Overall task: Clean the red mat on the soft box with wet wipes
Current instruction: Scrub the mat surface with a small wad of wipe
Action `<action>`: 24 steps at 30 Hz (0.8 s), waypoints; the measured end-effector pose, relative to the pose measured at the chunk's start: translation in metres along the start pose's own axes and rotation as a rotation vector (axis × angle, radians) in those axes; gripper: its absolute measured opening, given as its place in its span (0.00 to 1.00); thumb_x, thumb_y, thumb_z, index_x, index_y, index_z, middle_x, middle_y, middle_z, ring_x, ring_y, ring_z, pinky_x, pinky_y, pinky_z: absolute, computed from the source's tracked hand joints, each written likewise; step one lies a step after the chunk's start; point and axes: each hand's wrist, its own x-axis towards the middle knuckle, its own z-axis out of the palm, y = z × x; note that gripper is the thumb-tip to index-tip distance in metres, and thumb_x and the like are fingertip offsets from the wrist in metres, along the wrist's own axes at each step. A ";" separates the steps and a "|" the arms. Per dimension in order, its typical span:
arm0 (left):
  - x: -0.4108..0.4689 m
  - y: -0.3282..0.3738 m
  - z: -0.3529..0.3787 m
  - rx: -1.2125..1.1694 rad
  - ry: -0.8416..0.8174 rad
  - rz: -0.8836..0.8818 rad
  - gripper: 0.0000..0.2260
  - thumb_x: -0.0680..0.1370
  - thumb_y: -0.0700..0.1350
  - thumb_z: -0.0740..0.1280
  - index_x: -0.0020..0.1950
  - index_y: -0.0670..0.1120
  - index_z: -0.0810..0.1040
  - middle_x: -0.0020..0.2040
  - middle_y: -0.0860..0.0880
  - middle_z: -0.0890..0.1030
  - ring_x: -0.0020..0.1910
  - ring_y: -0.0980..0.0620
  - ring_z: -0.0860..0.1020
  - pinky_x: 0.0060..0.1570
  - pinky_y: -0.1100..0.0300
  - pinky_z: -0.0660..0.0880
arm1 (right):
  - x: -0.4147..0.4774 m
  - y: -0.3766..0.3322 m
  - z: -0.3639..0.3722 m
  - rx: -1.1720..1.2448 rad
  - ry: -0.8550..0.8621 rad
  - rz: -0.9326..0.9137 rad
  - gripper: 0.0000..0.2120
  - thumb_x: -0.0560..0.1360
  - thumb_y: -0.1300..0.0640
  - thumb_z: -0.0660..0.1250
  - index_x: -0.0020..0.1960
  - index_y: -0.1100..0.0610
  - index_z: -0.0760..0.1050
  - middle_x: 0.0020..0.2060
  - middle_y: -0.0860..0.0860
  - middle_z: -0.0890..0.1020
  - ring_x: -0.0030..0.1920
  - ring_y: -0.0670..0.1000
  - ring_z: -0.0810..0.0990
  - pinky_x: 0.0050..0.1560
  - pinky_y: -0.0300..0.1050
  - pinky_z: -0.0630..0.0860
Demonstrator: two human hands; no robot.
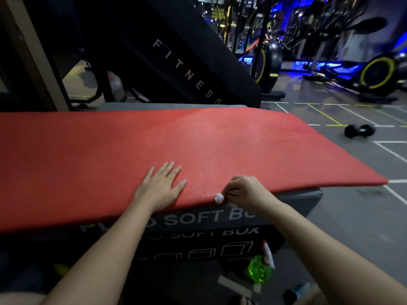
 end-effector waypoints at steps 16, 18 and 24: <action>0.007 -0.008 0.007 -0.028 0.046 -0.014 0.40 0.71 0.74 0.38 0.81 0.60 0.55 0.83 0.58 0.54 0.81 0.60 0.49 0.81 0.51 0.43 | 0.062 0.013 -0.027 -0.075 -0.159 0.111 0.11 0.70 0.63 0.68 0.42 0.49 0.84 0.34 0.46 0.85 0.32 0.41 0.80 0.30 0.30 0.70; 0.009 -0.008 0.008 -0.017 0.050 -0.015 0.39 0.73 0.73 0.40 0.81 0.60 0.56 0.83 0.58 0.55 0.81 0.59 0.50 0.81 0.52 0.44 | 0.053 0.015 -0.032 -0.033 -0.239 0.111 0.09 0.70 0.63 0.69 0.42 0.50 0.84 0.32 0.46 0.84 0.32 0.40 0.82 0.30 0.31 0.71; 0.005 -0.006 0.008 0.012 0.058 -0.019 0.38 0.73 0.73 0.39 0.81 0.61 0.56 0.82 0.59 0.55 0.81 0.60 0.50 0.80 0.51 0.44 | 0.080 0.019 -0.017 -0.057 -0.017 0.067 0.09 0.71 0.62 0.67 0.45 0.52 0.84 0.39 0.50 0.84 0.41 0.50 0.82 0.41 0.49 0.79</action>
